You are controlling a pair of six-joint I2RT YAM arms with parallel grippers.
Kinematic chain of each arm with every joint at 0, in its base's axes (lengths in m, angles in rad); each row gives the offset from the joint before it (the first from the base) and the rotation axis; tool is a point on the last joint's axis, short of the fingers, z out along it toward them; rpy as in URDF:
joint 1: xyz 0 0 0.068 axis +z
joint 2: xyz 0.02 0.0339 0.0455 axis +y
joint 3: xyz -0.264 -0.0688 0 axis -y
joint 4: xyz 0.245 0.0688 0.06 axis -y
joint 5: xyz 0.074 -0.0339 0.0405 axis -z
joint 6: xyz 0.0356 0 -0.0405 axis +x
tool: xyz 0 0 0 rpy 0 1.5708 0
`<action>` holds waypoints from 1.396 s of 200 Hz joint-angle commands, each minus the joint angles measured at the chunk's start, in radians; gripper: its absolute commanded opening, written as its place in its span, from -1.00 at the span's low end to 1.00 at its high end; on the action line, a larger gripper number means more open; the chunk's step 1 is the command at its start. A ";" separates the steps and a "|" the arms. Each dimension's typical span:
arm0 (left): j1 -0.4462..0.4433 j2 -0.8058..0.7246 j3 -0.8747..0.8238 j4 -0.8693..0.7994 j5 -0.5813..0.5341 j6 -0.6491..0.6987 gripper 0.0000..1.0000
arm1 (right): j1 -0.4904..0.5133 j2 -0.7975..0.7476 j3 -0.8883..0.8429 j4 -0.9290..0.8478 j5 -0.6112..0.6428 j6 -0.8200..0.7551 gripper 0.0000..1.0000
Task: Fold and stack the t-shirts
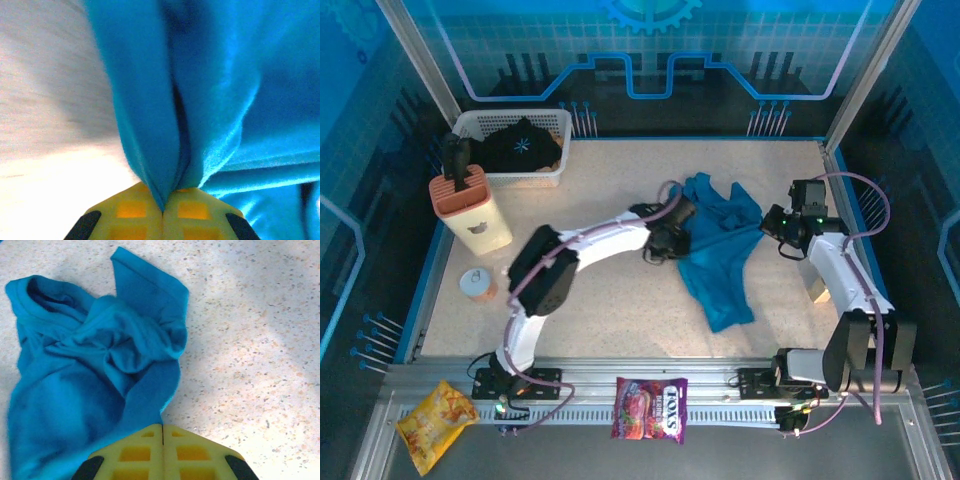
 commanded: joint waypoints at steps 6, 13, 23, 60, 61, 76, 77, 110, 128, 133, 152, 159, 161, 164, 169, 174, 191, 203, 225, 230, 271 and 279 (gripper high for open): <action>0.113 -0.125 -0.047 -0.183 -0.201 0.146 -1.00 | -0.039 0.044 -0.031 0.038 0.063 0.017 -1.00; 0.135 -0.126 -0.043 -0.200 -0.219 0.170 -1.00 | -0.039 0.056 -0.039 0.046 0.058 0.024 -1.00; 0.162 -0.116 -0.027 -0.222 -0.251 0.201 -1.00 | -0.039 0.069 -0.056 0.056 0.045 0.036 -1.00; 0.215 -0.048 0.062 -0.294 -0.337 0.288 -0.75 | 0.007 0.100 -0.175 0.130 -0.001 0.080 -1.00; 0.214 -0.047 0.063 -0.296 -0.338 0.289 -0.72 | 0.009 0.101 -0.177 0.131 -0.002 0.081 -1.00; 0.215 -0.036 0.077 -0.304 -0.364 0.303 -0.34 | 0.052 0.125 -0.197 0.148 -0.004 0.091 -1.00; 0.215 -0.035 0.077 -0.304 -0.365 0.304 -0.31 | 0.056 0.127 -0.198 0.149 -0.004 0.092 -1.00; 0.214 -0.096 0.049 -0.308 -0.451 0.296 0.47 | 0.161 0.213 -0.117 0.150 -0.033 0.084 -0.93; 0.200 -0.178 0.016 -0.327 -0.424 0.282 0.80 | 0.205 0.260 -0.029 0.134 -0.050 0.075 -0.59; 0.191 -0.202 0.009 -0.343 -0.414 0.277 0.88 | 0.220 0.270 -0.007 0.128 -0.050 0.071 -0.48; 0.135 -0.277 -0.034 -0.395 -0.362 0.251 0.97 | 0.289 0.308 0.070 0.109 -0.046 0.056 -0.08; 0.111 -0.298 -0.058 -0.403 -0.322 0.240 0.97 | 0.312 0.323 0.092 0.106 -0.044 0.051 0.04; 0.104 -0.302 -0.067 -0.403 -0.308 0.237 0.97 | 0.320 0.327 0.102 0.105 -0.042 0.049 0.07; 0.093 -0.308 -0.080 -0.402 -0.286 0.231 0.97 | 0.331 0.336 0.113 0.103 -0.041 0.048 0.11; 0.075 -0.317 -0.104 -0.393 -0.246 0.221 0.97 | 0.346 0.349 0.133 0.099 -0.040 0.045 0.16; 0.057 -0.322 -0.130 -0.378 -0.205 0.209 0.97 | 0.362 0.366 0.152 0.092 -0.035 0.041 0.20; -0.001 -0.310 -0.212 -0.299 -0.090 0.156 0.97 | 0.403 0.429 0.220 0.060 -0.016 0.029 0.29; -0.039 -0.279 -0.254 -0.231 -0.042 0.119 0.96 | 0.422 0.476 0.261 0.038 -0.009 0.026 0.31; -0.082 -0.182 -0.261 -0.175 -0.026 0.068 0.94 | 0.444 0.528 0.300 0.008 0.018 0.029 0.28; -0.089 -0.158 -0.257 -0.169 -0.039 0.059 0.94 | 0.448 0.536 0.305 0.004 0.025 0.029 0.25; -0.086 -0.043 -0.245 -0.142 -0.194 0.016 0.15 | 0.452 0.536 0.302 -0.022 0.123 0.029 -0.98; -0.082 -0.049 -0.250 -0.156 -0.235 0.008 -0.26 | 0.449 0.510 0.291 -0.026 0.152 0.027 -1.00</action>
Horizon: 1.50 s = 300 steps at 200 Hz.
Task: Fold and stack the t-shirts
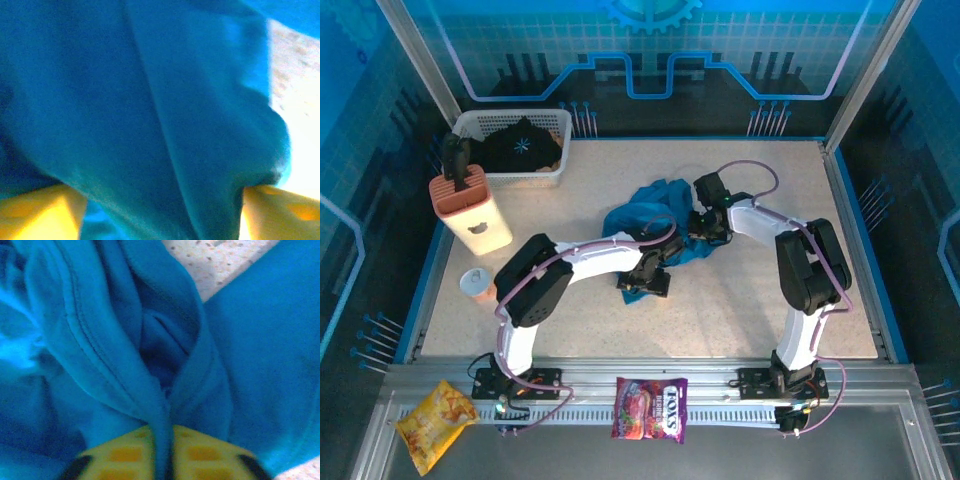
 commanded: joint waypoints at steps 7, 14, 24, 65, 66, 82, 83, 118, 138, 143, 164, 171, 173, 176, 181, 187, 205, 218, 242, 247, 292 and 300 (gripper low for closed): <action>0.016 -0.012 -0.015 -0.009 -0.154 -0.053 -0.57 | 0.000 -0.065 -0.006 -0.053 0.123 -0.005 -1.00; 0.022 -0.039 -0.034 -0.018 -0.183 -0.058 -0.80 | -0.006 -0.095 -0.021 -0.059 0.143 -0.013 -1.00; 0.036 -0.091 -0.068 -0.029 -0.221 -0.063 -1.00 | -0.021 -0.139 -0.042 -0.073 0.171 -0.024 -1.00; 0.156 -0.349 -0.210 -0.116 -0.343 -0.049 -1.00 | -0.146 -0.339 -0.176 -0.114 0.202 -0.062 -1.00; 0.160 -0.355 -0.213 -0.117 -0.345 -0.048 -1.00 | -0.149 -0.344 -0.180 -0.114 0.199 -0.063 -1.00; 0.216 -0.439 -0.255 -0.133 -0.377 -0.020 -1.00 | -0.202 -0.410 -0.232 -0.115 0.166 -0.070 -1.00; 0.220 -0.444 -0.257 -0.134 -0.378 -0.018 -1.00 | -0.206 -0.411 -0.234 -0.116 0.165 -0.071 -1.00; 0.311 -0.529 -0.320 -0.141 -0.417 0.028 -1.00 | -0.268 -0.517 -0.293 -0.150 0.072 -0.089 -1.00; 0.341 -0.539 -0.345 -0.150 -0.439 0.036 -1.00 | -0.274 -0.583 -0.320 -0.174 0.026 -0.094 -1.00; 0.347 -0.540 -0.351 -0.151 -0.442 0.037 -1.00 | -0.274 -0.597 -0.324 -0.185 0.013 -0.097 -1.00; 0.359 -0.558 -0.370 -0.143 -0.438 0.047 -1.00 | -0.274 -0.656 -0.336 -0.233 -0.061 -0.111 -1.00; 0.361 -0.563 -0.374 -0.135 -0.433 0.054 -1.00 | -0.274 -0.676 -0.341 -0.243 -0.098 -0.114 -1.00; 0.361 -0.564 -0.376 -0.133 -0.432 0.057 -1.00 | -0.274 -0.682 -0.342 -0.246 -0.108 -0.114 -1.00; 0.361 -0.564 -0.378 -0.131 -0.431 0.060 -1.00 | -0.274 -0.691 -0.344 -0.248 -0.125 -0.115 -1.00; 0.362 -0.564 -0.381 -0.129 -0.433 0.065 -1.00 | -0.274 -0.705 -0.347 -0.255 -0.151 -0.114 -1.00; 0.363 -0.560 -0.383 -0.130 -0.438 0.066 -1.00 | -0.274 -0.722 -0.348 -0.262 -0.178 -0.113 -1.00; 0.372 -0.540 -0.389 -0.124 -0.453 0.075 -0.96 | -0.274 -0.758 -0.350 -0.262 -0.258 -0.091 -1.00; 0.376 -0.524 -0.392 -0.108 -0.453 0.082 -0.84 | -0.274 -0.775 -0.345 -0.238 -0.327 -0.065 -1.00; 0.378 -0.511 -0.392 -0.074 -0.444 0.082 -0.85 | -0.275 -0.787 -0.320 -0.173 -0.451 0.004 -1.00; 0.378 -0.514 -0.393 -0.068 -0.442 0.083 -0.90 | -0.275 -0.788 -0.311 -0.162 -0.467 0.018 -1.00; 0.378 -0.572 -0.407 -0.018 -0.417 0.119 -1.00 | -0.284 -0.832 -0.178 -0.130 -0.533 0.123 -1.00; 0.378 -0.588 -0.414 -0.001 -0.396 0.141 -1.00 | -0.287 -0.848 -0.154 -0.128 -0.531 0.147 -1.00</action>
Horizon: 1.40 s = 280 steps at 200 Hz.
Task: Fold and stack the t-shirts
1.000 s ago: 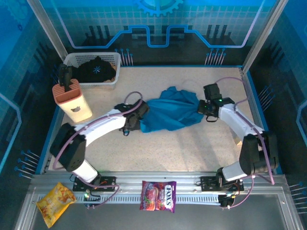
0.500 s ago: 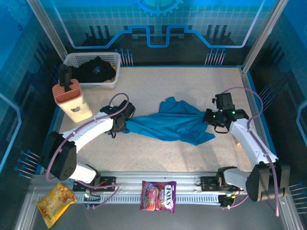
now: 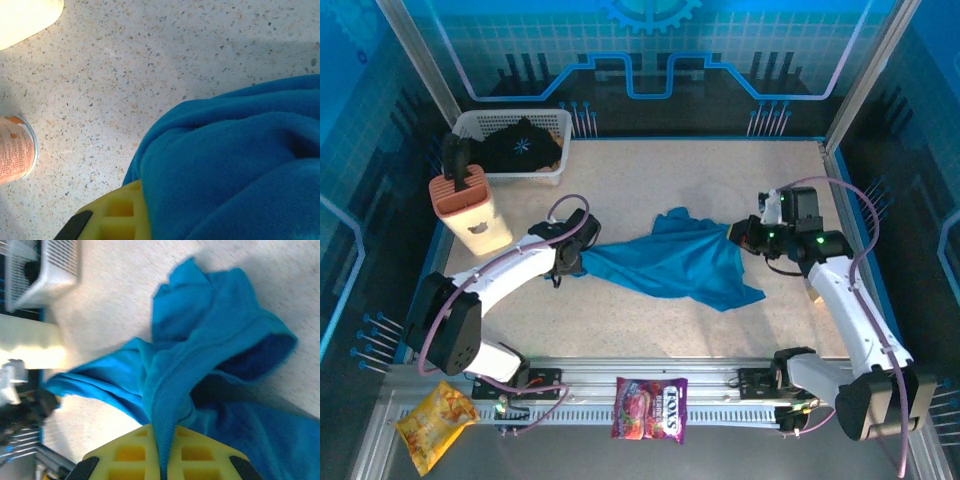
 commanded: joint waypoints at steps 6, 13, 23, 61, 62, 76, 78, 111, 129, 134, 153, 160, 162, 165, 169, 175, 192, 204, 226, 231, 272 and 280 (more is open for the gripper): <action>0.007 -0.072 -0.023 0.060 0.038 0.071 -1.00 | -0.029 -0.076 0.112 0.051 -0.061 0.113 -1.00; 0.007 -0.087 -0.030 0.077 0.064 0.090 -1.00 | -0.032 -0.089 0.128 0.057 -0.047 0.138 -1.00; 0.007 -0.109 -0.040 0.109 0.108 0.119 -1.00 | -0.038 -0.101 0.144 0.077 -0.021 0.173 -1.00; 0.016 -0.117 -0.041 0.153 0.211 0.174 -1.00 | -0.045 -0.024 0.163 0.199 0.140 0.297 -1.00; 0.017 -0.115 -0.041 0.152 0.211 0.174 -1.00 | -0.044 -0.019 0.164 0.203 0.143 0.300 -1.00; 0.026 -0.086 -0.025 0.125 0.194 0.150 -1.00 | -0.043 0.057 0.174 0.252 0.154 0.331 -1.00; 0.028 -0.080 -0.021 0.119 0.191 0.142 -1.00 | -0.044 0.069 0.176 0.259 0.155 0.335 -1.00; 0.006 -0.058 0.009 0.087 0.184 0.027 0.65 | -0.026 0.214 0.174 0.333 0.140 0.375 -1.00; -0.085 -0.090 0.034 0.093 0.113 0.009 0.98 | -0.004 0.249 0.164 0.352 0.157 0.378 -1.00; -0.118 -0.098 0.049 0.094 0.091 0.015 0.98 | 0.002 0.255 0.162 0.354 0.162 0.377 -1.00; -0.248 -0.099 0.125 0.125 0.075 0.062 0.98 | 0.015 0.267 0.157 0.355 0.173 0.372 -1.00; -0.284 -0.088 0.154 0.152 0.113 0.086 0.98 | 0.019 0.267 0.154 0.356 0.175 0.372 -1.00; -0.295 -0.084 0.162 0.161 0.124 0.091 0.99 | 0.019 0.267 0.152 0.358 0.176 0.372 -1.00; -0.309 -0.077 0.173 0.176 0.145 0.101 0.98 | 0.020 0.266 0.150 0.359 0.177 0.372 -1.00; -0.325 -0.067 0.187 0.199 0.170 0.115 0.98 | 0.022 0.265 0.147 0.361 0.179 0.372 -1.00; -0.356 -0.048 0.205 0.237 0.204 0.132 0.98 | 0.023 0.263 0.143 0.363 0.180 0.372 -1.00; -0.420 0.025 0.257 0.330 0.278 0.162 0.98 | 0.025 0.251 0.130 0.363 0.183 0.372 -1.00; -0.449 0.093 0.304 0.369 0.308 0.180 0.98 | 0.026 0.240 0.122 0.360 0.183 0.370 -1.00; -0.465 0.222 0.396 0.331 0.280 0.190 0.98 | 0.025 0.217 0.113 0.342 0.185 0.358 -1.00; -0.465 0.244 0.407 0.323 0.270 0.190 0.98 | 0.024 0.210 0.111 0.335 0.188 0.353 -1.00; -0.485 0.291 0.404 0.344 0.321 0.192 0.99 | 0.014 0.129 0.093 0.276 0.230 0.325 -1.00; -0.498 0.300 0.410 0.372 0.341 0.193 0.99 | 0.014 0.117 0.087 0.276 0.235 0.327 -1.00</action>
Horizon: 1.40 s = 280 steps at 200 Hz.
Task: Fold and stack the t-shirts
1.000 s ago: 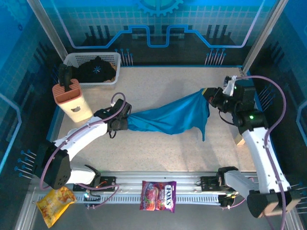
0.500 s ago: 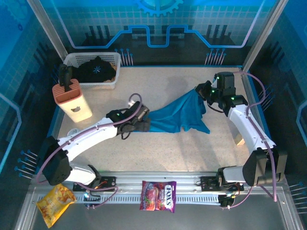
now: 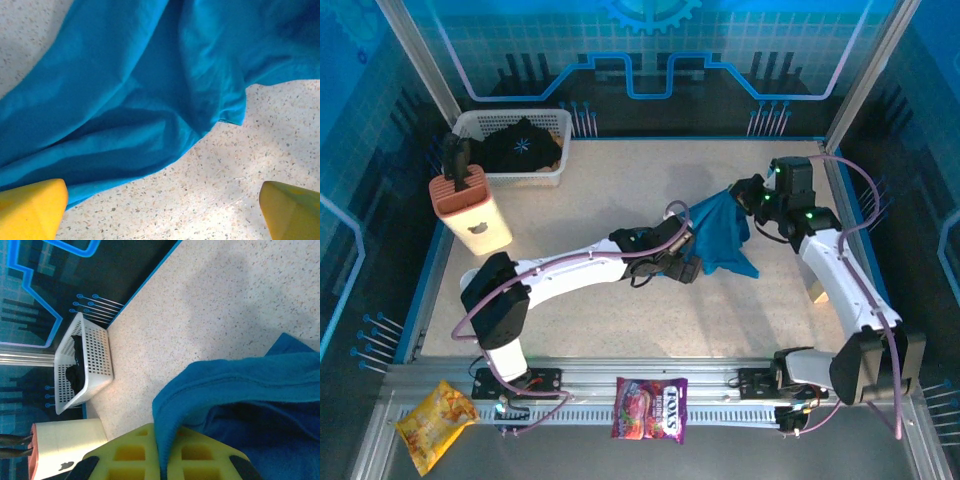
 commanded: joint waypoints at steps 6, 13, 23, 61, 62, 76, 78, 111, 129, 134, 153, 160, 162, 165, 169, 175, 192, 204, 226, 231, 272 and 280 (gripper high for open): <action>-0.039 0.008 0.029 0.066 0.079 0.026 0.98 | -0.001 -0.063 -0.018 -0.016 0.044 -0.017 -1.00; -0.052 0.021 0.041 0.100 0.100 0.021 0.98 | 0.000 -0.068 -0.021 -0.014 0.044 -0.012 -1.00; -0.073 0.046 0.059 0.166 0.120 0.007 0.99 | 0.000 -0.071 -0.021 -0.017 0.043 -0.009 -1.00; -0.139 0.196 0.151 0.365 0.114 -0.029 0.99 | 0.000 -0.074 -0.024 -0.024 0.021 -0.009 -1.00; -0.140 0.200 0.154 0.365 0.110 -0.028 0.98 | 0.000 -0.073 -0.024 -0.025 0.021 -0.009 -1.00; -0.143 0.254 0.215 0.350 0.071 -0.035 0.99 | 0.001 -0.076 -0.028 -0.034 0.013 -0.013 -1.00; -0.142 0.259 0.222 0.347 0.065 -0.036 0.99 | 0.001 -0.078 -0.030 -0.036 0.013 -0.014 -1.00; -0.139 0.322 0.301 0.332 -0.037 -0.038 0.99 | 0.000 -0.106 -0.056 -0.050 0.018 -0.019 -1.00; -0.133 0.368 0.361 0.305 -0.086 -0.040 0.99 | 0.000 -0.115 -0.059 -0.055 0.015 -0.018 -1.00; -0.132 0.384 0.378 0.299 -0.099 -0.041 0.99 | -0.002 -0.114 -0.058 -0.056 0.012 -0.018 -1.00; -0.125 0.430 0.424 0.274 -0.145 -0.052 0.90 | 0.000 -0.119 -0.052 -0.065 0.003 -0.021 -1.00; -0.122 0.437 0.431 0.273 -0.153 -0.052 0.70 | 0.000 -0.122 -0.049 -0.069 0.002 -0.023 -1.00; -0.121 0.440 0.432 0.273 -0.155 -0.052 0.63 | 0.000 -0.123 -0.048 -0.070 0.002 -0.024 -1.00; -0.120 0.442 0.434 0.275 -0.156 -0.051 0.49 | 0.000 -0.125 -0.049 -0.072 0.003 -0.024 -1.00; -0.119 0.441 0.433 0.276 -0.156 -0.051 0.33 | 0.000 -0.127 -0.048 -0.073 0.002 -0.025 -1.00; -0.118 0.442 0.433 0.278 -0.153 -0.048 0.05 | 0.000 -0.129 -0.048 -0.076 0.002 -0.027 -1.00; -0.119 0.424 0.417 0.277 -0.156 -0.040 -0.91 | -0.003 -0.134 -0.046 -0.082 0.007 -0.032 -1.00; -0.119 0.395 0.389 0.278 -0.160 -0.036 -1.00 | -0.006 -0.130 -0.039 -0.088 0.019 -0.043 -1.00; -0.130 0.293 0.303 0.278 -0.136 -0.003 -1.00 | -0.016 -0.100 -0.019 -0.100 0.024 -0.074 -1.00; -0.133 0.264 0.281 0.270 -0.119 0.006 -1.00 | -0.018 -0.088 -0.011 -0.105 0.023 -0.088 -1.00; -0.136 -0.003 0.095 0.025 -0.137 0.043 -1.00 | -0.019 -0.004 0.020 -0.144 0.015 -0.190 -1.00; -0.132 -0.044 0.069 -0.024 -0.180 0.043 -1.00 | -0.020 0.008 0.013 -0.138 0.002 -0.193 -1.00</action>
